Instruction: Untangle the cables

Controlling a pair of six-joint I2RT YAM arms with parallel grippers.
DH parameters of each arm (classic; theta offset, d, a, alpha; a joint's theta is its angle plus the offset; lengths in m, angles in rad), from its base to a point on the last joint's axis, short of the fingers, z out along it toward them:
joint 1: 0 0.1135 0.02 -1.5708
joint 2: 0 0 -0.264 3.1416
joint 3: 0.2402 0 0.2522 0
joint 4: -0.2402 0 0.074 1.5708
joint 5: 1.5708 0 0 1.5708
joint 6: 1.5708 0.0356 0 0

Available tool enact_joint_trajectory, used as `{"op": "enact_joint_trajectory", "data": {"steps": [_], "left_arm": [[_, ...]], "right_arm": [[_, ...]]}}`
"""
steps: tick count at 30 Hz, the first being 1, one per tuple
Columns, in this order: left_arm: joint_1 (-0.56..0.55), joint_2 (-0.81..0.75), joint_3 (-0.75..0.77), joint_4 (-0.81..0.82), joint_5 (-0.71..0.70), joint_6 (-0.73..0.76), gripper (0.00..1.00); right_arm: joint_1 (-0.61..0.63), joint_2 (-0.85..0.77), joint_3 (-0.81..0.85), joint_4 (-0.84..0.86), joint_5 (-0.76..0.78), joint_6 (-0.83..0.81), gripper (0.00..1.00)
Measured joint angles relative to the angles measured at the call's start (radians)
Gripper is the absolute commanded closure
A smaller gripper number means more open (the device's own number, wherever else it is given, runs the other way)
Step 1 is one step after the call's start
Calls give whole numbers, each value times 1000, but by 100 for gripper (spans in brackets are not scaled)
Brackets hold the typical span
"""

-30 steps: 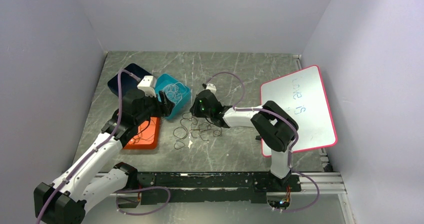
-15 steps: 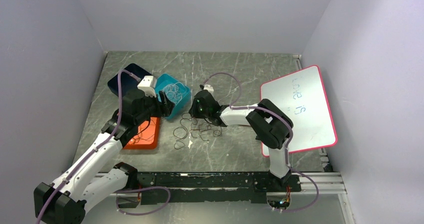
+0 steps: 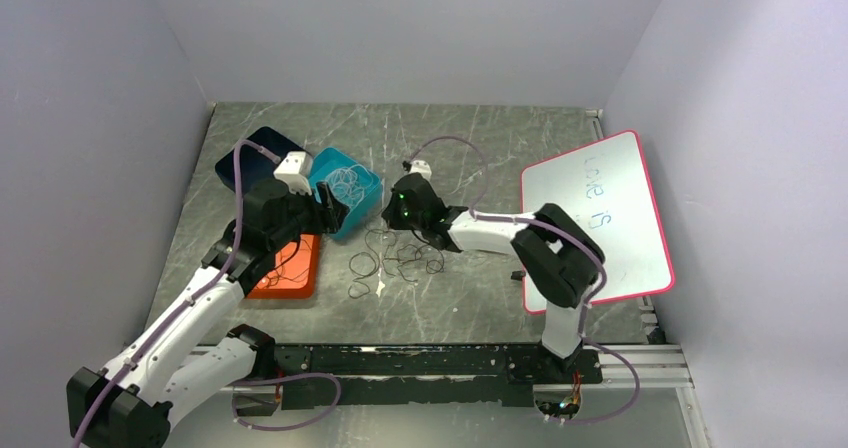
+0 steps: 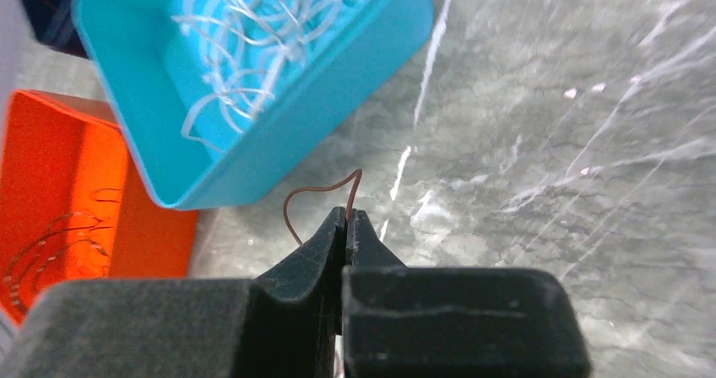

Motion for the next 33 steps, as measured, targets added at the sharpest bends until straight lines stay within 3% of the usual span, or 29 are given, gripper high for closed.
{"op": "enact_joint_trajectory", "data": {"steps": [10, 15, 23, 33], "left_arm": [[0, -57, -55, 97, 34, -3, 24], [0, -51, -58, 179, 76, -1, 24], [0, -23, -70, 355, 232, 37, 19], [-21, 68, -105, 629, 385, 15, 13]], "right_arm": [[0, -344, -32, -53, 57, -132, 100], [-1, -473, -31, -106, 78, -182, 100], [-6, -556, 26, -211, 87, -193, 100], [-7, -652, 86, -225, 80, -134, 100]]}}
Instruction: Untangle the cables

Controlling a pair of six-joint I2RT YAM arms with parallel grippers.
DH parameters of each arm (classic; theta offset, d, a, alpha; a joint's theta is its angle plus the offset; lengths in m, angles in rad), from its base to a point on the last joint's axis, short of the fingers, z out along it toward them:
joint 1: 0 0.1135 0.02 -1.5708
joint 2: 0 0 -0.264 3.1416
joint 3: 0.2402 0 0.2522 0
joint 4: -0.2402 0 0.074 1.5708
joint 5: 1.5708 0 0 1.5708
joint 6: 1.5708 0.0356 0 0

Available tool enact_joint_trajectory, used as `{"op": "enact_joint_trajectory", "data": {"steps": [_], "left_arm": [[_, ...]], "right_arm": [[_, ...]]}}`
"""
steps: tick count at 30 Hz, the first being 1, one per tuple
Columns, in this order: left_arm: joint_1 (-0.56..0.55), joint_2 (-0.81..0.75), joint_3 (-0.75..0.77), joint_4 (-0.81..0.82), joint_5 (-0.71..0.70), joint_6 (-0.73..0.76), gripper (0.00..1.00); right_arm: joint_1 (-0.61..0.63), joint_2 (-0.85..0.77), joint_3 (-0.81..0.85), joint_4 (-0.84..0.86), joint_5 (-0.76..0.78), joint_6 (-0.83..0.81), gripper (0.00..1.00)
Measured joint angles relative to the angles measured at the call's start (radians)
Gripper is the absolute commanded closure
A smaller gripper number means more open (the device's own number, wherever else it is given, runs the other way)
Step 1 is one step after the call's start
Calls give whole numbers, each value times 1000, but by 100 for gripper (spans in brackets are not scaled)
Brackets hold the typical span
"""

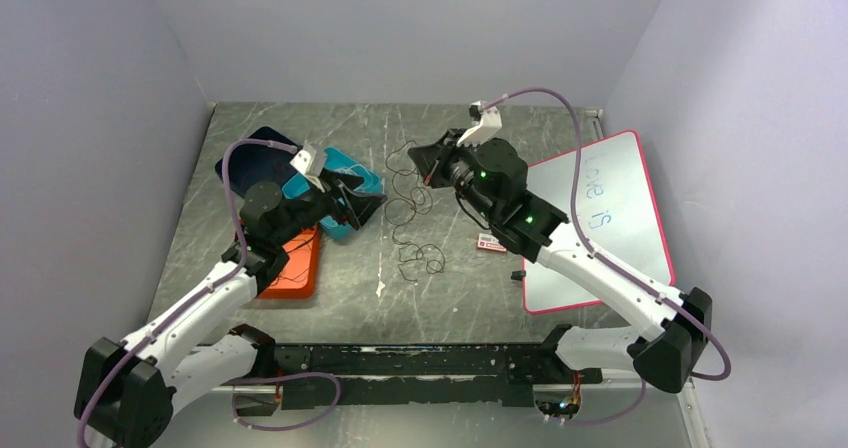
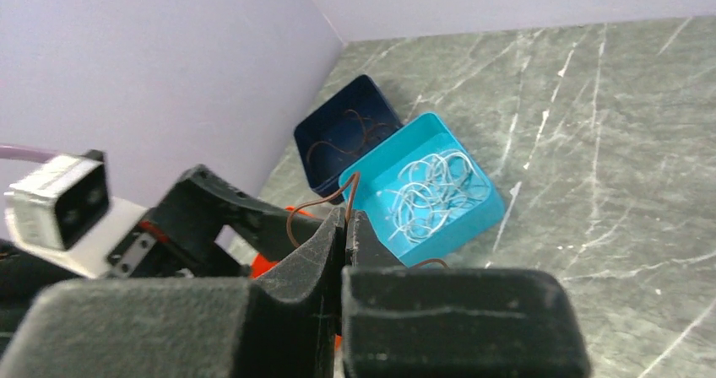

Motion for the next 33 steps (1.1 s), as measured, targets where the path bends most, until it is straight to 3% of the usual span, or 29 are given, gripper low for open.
{"op": "enact_joint_trajectory", "data": {"steps": [15, 20, 22, 29, 33], "left_arm": [[-85, 175, 11, 342, 78, -105, 8], [-97, 282, 23, 460, 79, -139, 11], [-100, 339, 38, 499, 85, -160, 18], [-128, 428, 97, 563, 123, -195, 66], [-129, 431, 91, 569, 139, -204, 78]], "right_arm": [[-3, -31, 0, 56, -66, 120, 100], [-3, -31, 0, 85, -104, 157, 100], [-3, -32, 0, 97, -120, 172, 100], [-3, -56, 0, 105, -132, 187, 100], [-3, -89, 1, 97, -113, 165, 100]]}}
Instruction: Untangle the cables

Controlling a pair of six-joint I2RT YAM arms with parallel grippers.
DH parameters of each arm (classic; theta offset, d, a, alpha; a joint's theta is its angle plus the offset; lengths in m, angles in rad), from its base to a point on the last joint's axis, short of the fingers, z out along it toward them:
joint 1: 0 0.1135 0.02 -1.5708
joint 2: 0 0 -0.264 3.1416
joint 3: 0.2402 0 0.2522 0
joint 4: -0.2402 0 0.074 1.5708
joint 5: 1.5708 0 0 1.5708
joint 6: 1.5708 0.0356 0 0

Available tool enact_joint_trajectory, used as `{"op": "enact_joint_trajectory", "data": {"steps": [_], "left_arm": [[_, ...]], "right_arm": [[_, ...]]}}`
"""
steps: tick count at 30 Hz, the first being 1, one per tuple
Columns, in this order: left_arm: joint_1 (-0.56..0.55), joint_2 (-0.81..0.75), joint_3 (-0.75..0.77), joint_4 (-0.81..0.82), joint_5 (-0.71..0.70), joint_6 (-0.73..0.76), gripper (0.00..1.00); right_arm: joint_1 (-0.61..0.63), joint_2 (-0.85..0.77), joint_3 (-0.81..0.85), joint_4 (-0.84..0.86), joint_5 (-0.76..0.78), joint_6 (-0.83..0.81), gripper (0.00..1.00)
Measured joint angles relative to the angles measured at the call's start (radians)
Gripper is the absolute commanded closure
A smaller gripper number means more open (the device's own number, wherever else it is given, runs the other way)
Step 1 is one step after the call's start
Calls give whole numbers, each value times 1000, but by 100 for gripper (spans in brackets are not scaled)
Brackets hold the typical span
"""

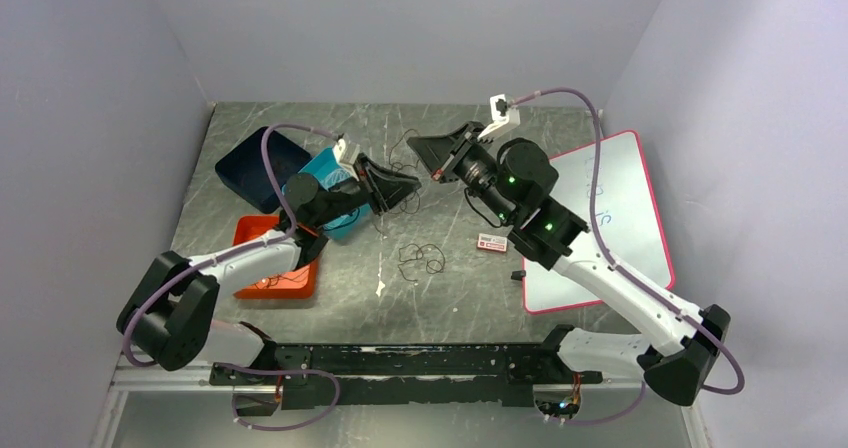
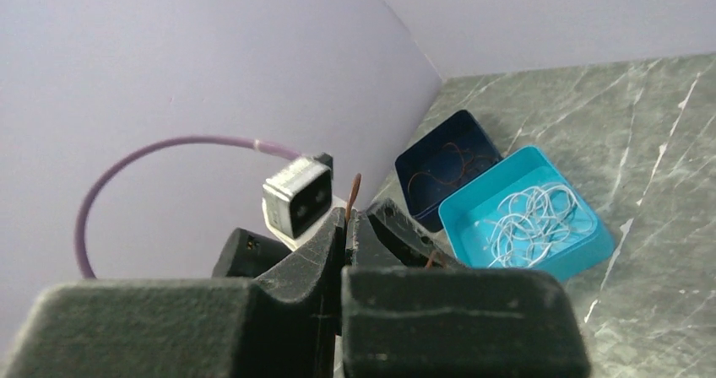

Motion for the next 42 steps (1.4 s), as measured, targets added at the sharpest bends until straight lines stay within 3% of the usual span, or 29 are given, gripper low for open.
{"op": "enact_joint_trajectory", "data": {"steps": [10, 32, 35, 42], "left_arm": [[-1, -42, -154, -6, 2, 1, 82], [-1, -74, -253, -108, 2, 51, 91], [-1, -74, -256, -108, 2, 56, 87], [-1, -79, -303, -116, -8, 57, 62]], "right_arm": [[-1, -64, 72, -69, 101, -141, 100], [-2, -139, 256, -117, 280, -426, 100], [-2, -140, 261, -122, 296, -453, 100], [-2, -158, 274, -137, 329, -500, 100]]}}
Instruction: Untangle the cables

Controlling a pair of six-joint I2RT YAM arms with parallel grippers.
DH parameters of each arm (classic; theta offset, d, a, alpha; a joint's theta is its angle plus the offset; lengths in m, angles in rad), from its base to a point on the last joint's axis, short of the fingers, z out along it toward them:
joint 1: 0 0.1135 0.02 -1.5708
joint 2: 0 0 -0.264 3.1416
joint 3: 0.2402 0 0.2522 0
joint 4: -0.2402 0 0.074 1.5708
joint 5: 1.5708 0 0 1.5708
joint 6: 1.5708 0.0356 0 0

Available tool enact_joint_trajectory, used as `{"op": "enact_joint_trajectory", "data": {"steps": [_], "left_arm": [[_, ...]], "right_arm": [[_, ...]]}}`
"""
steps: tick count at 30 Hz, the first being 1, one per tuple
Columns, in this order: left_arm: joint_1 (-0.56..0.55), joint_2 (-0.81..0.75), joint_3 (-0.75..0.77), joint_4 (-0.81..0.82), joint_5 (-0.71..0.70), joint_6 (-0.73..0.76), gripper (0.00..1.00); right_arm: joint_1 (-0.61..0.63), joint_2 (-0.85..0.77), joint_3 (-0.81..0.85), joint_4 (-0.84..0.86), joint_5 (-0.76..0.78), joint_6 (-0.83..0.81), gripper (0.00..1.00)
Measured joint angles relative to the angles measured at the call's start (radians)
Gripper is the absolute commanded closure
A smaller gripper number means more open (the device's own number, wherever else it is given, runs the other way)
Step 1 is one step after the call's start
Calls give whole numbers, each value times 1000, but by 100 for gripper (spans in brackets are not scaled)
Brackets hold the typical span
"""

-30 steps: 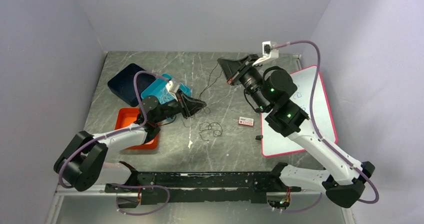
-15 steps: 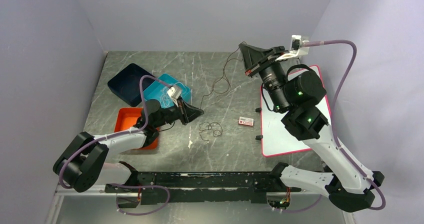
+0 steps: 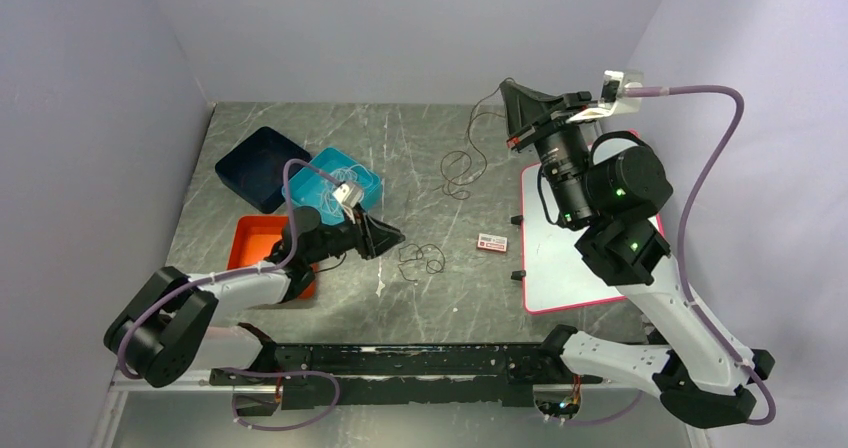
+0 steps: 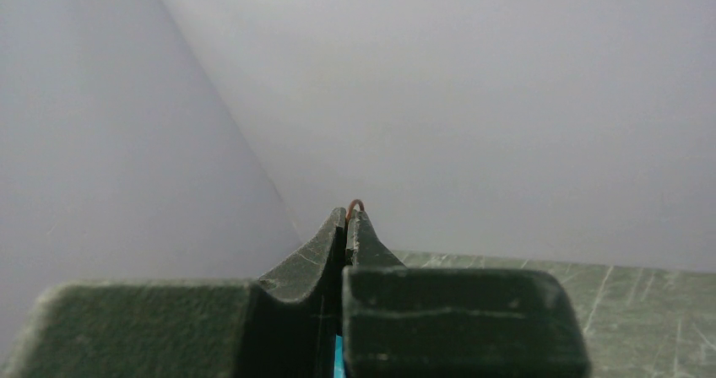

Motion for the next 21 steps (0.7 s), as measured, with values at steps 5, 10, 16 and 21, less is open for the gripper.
{"op": "enact_joint_trajectory", "data": {"steps": [5, 10, 16, 21], "left_arm": [[0, -50, -19, -42, -28, 5, 49], [0, -150, -18, -110, -74, 27, 41], [0, -261, 22, -234, -116, 70, 37], [0, -323, 78, -303, -127, 105, 36]], "right_arm": [[0, -11, 0, 0, 14, -16, 100], [0, -8, 0, -14, 14, -21, 100], [0, -3, 0, -50, 13, -25, 100], [0, -2, 0, -60, 13, -24, 100]]}}
